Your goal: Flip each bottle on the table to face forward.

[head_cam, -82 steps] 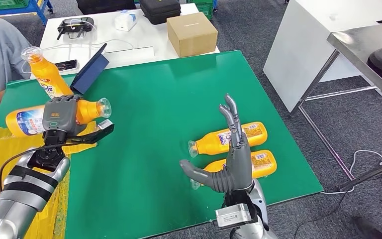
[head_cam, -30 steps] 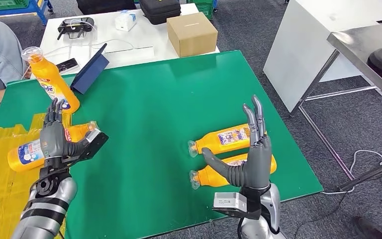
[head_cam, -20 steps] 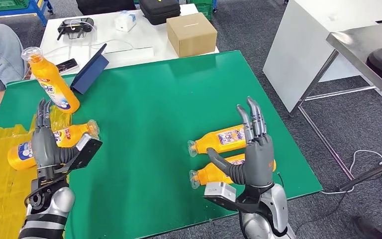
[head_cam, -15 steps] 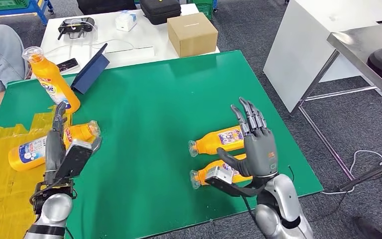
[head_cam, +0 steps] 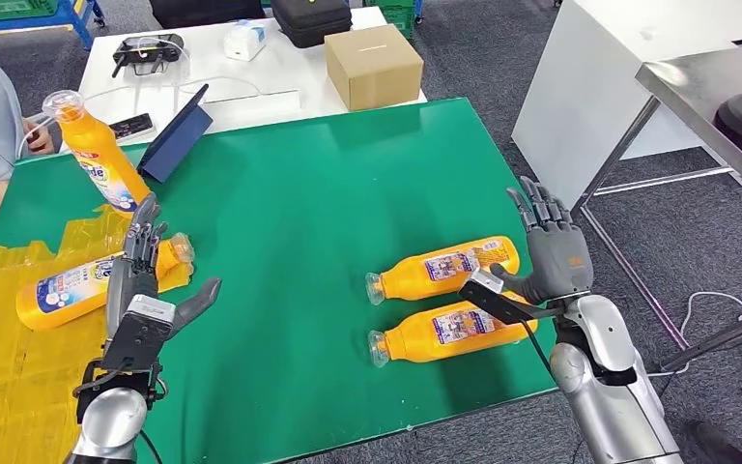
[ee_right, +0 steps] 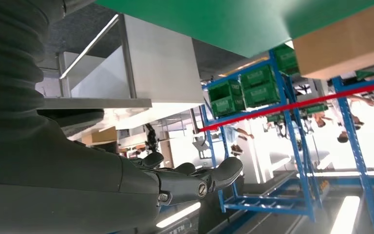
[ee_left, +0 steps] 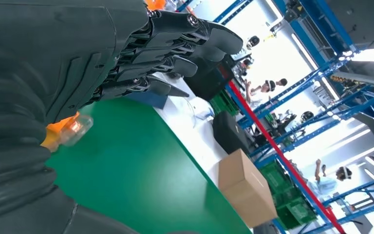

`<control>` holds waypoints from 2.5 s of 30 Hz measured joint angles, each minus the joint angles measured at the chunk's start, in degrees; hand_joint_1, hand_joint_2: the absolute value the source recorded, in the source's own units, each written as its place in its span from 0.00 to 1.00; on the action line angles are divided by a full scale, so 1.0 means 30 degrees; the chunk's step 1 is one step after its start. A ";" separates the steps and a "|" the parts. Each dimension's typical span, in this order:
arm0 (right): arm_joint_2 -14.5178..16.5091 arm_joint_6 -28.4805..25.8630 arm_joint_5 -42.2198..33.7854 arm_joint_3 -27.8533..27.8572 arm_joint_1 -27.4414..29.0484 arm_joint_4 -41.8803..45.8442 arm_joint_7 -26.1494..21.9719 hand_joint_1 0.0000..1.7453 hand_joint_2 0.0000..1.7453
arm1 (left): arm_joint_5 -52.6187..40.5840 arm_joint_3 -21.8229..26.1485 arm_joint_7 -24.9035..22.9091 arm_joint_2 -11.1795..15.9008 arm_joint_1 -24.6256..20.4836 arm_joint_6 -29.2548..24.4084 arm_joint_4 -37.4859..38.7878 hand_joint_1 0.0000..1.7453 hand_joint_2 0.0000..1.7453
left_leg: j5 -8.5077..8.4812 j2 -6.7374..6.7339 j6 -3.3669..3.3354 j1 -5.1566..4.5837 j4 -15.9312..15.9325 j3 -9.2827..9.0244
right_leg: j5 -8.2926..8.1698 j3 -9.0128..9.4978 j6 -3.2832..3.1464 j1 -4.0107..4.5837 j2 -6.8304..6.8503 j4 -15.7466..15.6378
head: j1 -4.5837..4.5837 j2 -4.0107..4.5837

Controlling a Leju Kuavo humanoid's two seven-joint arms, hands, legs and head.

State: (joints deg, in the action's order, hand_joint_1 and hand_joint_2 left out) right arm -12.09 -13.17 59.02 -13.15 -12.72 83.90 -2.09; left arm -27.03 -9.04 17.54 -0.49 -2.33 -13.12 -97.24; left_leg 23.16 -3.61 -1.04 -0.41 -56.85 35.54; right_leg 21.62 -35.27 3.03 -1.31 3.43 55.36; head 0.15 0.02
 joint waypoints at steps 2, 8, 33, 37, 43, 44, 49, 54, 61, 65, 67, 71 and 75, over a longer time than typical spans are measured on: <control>-0.0144 0.0286 -0.0033 0.0060 -0.0368 -0.0600 -0.0056 0.00 1.00 | 0.0345 -0.0073 0.0126 -0.0013 -0.0011 0.0166 -0.0002 0.00 1.00 | 0.0000 -0.0001 0.0000 0.0000 0.0000 0.0003 | 0.0000 -0.0003 0.0000 0.0001 -0.0001 0.0000 | -0.0002 0.0000; -0.0634 0.1064 -0.0508 0.0120 -0.2807 -0.4284 -0.1418 0.00 1.00 | 0.0500 -0.0629 0.0548 -0.0046 -0.0353 0.0089 0.0135 0.00 1.00 | -0.0012 0.0002 -0.0013 -0.0002 -0.0002 0.0002 | -0.0014 -0.0004 0.0018 -0.0003 -0.0002 0.0000 | 0.0003 0.0000; 0.0324 0.0975 -0.0138 -0.1854 -0.5656 -1.1010 -0.3251 0.00 1.00 | 0.1185 -0.2248 0.1075 -0.0062 -0.0915 -0.0091 0.0333 0.00 1.00 | -0.0023 0.0011 -0.0028 -0.0003 -0.0004 0.0014 | -0.0020 -0.0001 0.0026 -0.0001 0.0003 0.0003 | 0.0000 0.0000; 0.0592 0.1223 -0.0510 -0.2057 -0.5937 -1.1549 -0.3647 0.00 1.00 | 0.1376 -0.2430 0.1217 -0.0069 -0.1041 -0.0069 0.0357 0.00 1.00 | -0.0024 0.0009 -0.0027 -0.0002 -0.0004 0.0013 | -0.0019 -0.0003 0.0026 0.0001 0.0002 0.0004 | -0.0002 0.0000; 0.1162 0.1717 -0.0598 -0.2635 -0.6679 -1.2926 -0.3720 0.00 1.00 | 0.1602 -0.2885 0.1295 -0.0106 -0.1397 0.0062 0.0472 0.00 1.00 | -0.0025 0.0009 -0.0029 -0.0002 -0.0004 0.0013 | -0.0020 -0.0003 0.0026 -0.0001 0.0002 0.0004 | 0.0000 0.0000; 0.1255 0.1905 -0.0599 -0.2739 -0.6913 -1.3304 -0.3573 0.00 1.00 | 0.1660 -0.2961 0.1299 -0.0113 -0.1460 0.0095 0.0512 0.00 1.00 | -0.0026 0.0009 -0.0030 -0.0003 -0.0005 0.0012 | -0.0020 -0.0003 0.0026 -0.0001 0.0002 0.0004 | 0.0000 0.0000; 0.1583 0.2392 -0.0541 -0.3149 -0.8183 -1.5354 -0.2825 0.00 1.00 | 0.1966 -0.3277 0.1355 -0.0195 -0.1812 0.0146 0.0823 0.00 1.00 | -0.0036 0.0012 -0.0039 -0.0005 -0.0007 0.0013 | -0.0024 -0.0001 0.0029 -0.0003 0.0003 0.0004 | 0.0000 0.0000; 0.1896 0.2407 -0.0392 -0.3477 -0.9066 -1.6900 -0.2690 0.00 1.00 | 0.2150 -0.3484 0.1379 -0.0244 -0.2062 0.0180 0.1146 0.00 1.00 | -0.0036 0.0008 -0.0038 -0.0004 -0.0009 0.0011 | -0.0026 -0.0003 0.0032 0.0000 0.0002 0.0004 | -0.0002 0.0000; 0.2224 0.2922 -0.0381 -0.3751 -0.9612 -1.8057 -0.2543 0.00 1.00 | 0.2374 -0.3656 0.1368 -0.0315 -0.2207 0.0293 0.1404 0.00 1.00 | -0.0035 0.0009 -0.0039 -0.0004 -0.0009 0.0012 | -0.0026 -0.0005 0.0032 -0.0001 0.0004 0.0004 | 0.0000 0.0000; 0.2284 0.2993 -0.0379 -0.3887 -0.9768 -1.8477 -0.2481 0.00 1.00 | 0.2472 -0.3668 0.1352 -0.0361 -0.2233 0.0315 0.1541 0.00 1.00 | -0.0035 0.0010 -0.0039 -0.0005 -0.0009 0.0013 | -0.0026 -0.0004 0.0032 -0.0002 0.0004 0.0004 | 0.0000 0.0000; 0.2300 0.3060 -0.0377 -0.3923 -0.9828 -1.8630 -0.2481 0.00 1.00 | 0.2531 -0.3668 0.1352 -0.0361 -0.2250 0.0319 0.1601 0.00 1.00 | -0.0035 0.0010 -0.0039 -0.0005 -0.0010 0.0013 | -0.0027 -0.0004 0.0033 -0.0003 0.0003 0.0004 | 0.0000 0.0000; 0.2324 0.3694 -0.0383 -0.3987 -1.0018 -1.8989 -0.2531 0.02 1.00 | 0.2718 -0.3681 0.1377 -0.0361 -0.2300 0.0397 0.1710 0.00 1.00 | -0.0036 0.0009 -0.0039 -0.0005 -0.0011 0.0011 | -0.0026 -0.0005 0.0033 -0.0002 0.0003 0.0004 | -0.0002 0.0000; 0.2257 0.5649 -0.0320 -0.4313 -1.0504 -1.9556 -0.2852 0.08 1.00 | 0.3083 -0.3818 0.1614 -0.0366 -0.2442 0.0483 0.2029 0.00 1.00 | -0.0036 0.0006 -0.0039 -0.0004 -0.0012 0.0004 | -0.0026 -0.0006 0.0032 -0.0001 0.0003 0.0004 | 0.0000 0.0000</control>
State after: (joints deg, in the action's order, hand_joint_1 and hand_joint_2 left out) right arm -5.32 3.78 58.06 -26.09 -44.23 25.23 -10.64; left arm -17.78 -20.49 22.38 -1.59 -9.65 -11.67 -91.15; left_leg 23.05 -3.59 -1.16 -0.42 -56.89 35.56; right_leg 21.54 -35.29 3.12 -1.31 3.44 55.37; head 0.15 0.02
